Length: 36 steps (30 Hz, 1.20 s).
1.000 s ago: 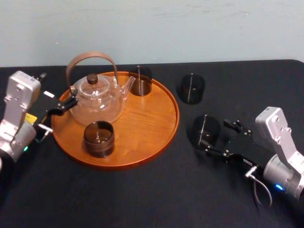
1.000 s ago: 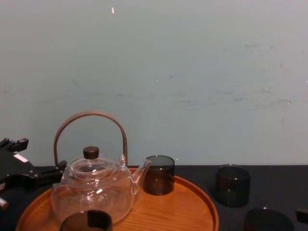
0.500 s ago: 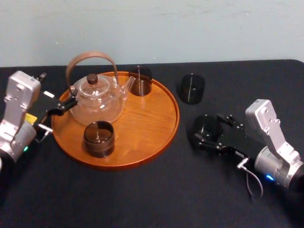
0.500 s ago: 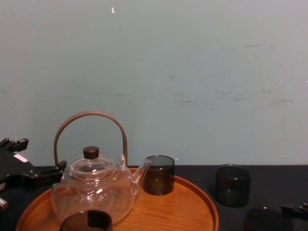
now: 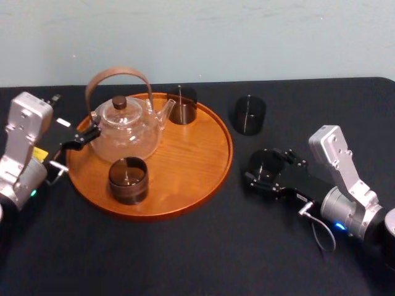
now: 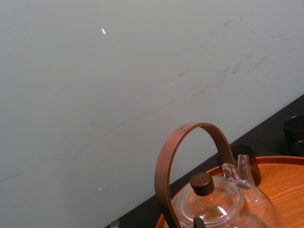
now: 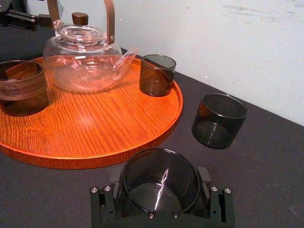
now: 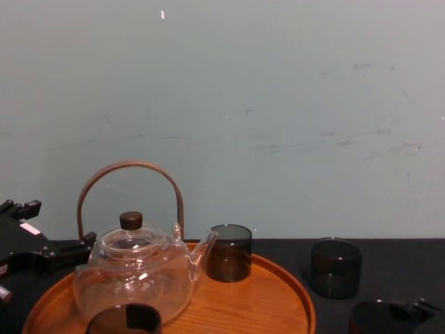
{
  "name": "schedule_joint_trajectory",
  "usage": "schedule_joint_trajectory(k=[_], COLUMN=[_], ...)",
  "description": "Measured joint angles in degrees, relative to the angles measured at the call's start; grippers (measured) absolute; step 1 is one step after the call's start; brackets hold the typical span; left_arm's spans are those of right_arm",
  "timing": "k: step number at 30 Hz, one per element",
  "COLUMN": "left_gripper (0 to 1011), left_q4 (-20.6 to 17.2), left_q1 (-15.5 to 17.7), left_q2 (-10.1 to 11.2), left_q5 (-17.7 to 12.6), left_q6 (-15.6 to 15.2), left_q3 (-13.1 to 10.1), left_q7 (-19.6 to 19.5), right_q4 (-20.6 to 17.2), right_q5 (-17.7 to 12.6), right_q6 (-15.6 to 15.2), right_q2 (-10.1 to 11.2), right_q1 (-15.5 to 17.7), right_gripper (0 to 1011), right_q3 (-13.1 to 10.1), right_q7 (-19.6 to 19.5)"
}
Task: Pick up the glass from the table and place it on the tray.
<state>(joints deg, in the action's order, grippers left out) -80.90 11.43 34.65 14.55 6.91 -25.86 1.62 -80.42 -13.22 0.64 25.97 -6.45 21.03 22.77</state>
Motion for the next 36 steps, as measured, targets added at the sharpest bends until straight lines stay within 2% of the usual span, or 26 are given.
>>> schedule_joint_trajectory(k=[5, 13, 19, 28, 36], left_gripper=[1009, 1010, 1010, 1010, 1010], left_q4=[0.0, 0.0, 0.0, 0.0, 0.0], left_q1=[0.0, 0.0, 0.0, 0.0, 0.0], left_q2=[0.0, 0.0, 0.0, 0.0, 0.0], left_q5=[0.0, 0.0, 0.0, 0.0, 0.0], left_q6=[0.0, 0.0, 0.0, 0.0, 0.0], left_q3=[0.0, 0.0, 0.0, 0.0, 0.0], left_q7=[0.0, 0.0, 0.0, 0.0, 0.0], right_q4=[-0.2, -0.3, -0.3, -3.6, -3.8], right_q5=[0.0, -0.1, -0.8, -1.1, -0.2], right_q6=[0.0, 0.1, 0.1, -3.2, -4.9], right_q2=[0.1, 0.2, -0.3, -0.9, -2.0], right_q1=[0.1, 0.2, 0.0, -1.8, -5.0], right_gripper=[922, 920, 920, 920, 920], right_q3=[0.0, 0.0, -0.5, -0.1, 1.4], right_q7=[-0.1, -0.1, 1.5, 2.3, 2.5])
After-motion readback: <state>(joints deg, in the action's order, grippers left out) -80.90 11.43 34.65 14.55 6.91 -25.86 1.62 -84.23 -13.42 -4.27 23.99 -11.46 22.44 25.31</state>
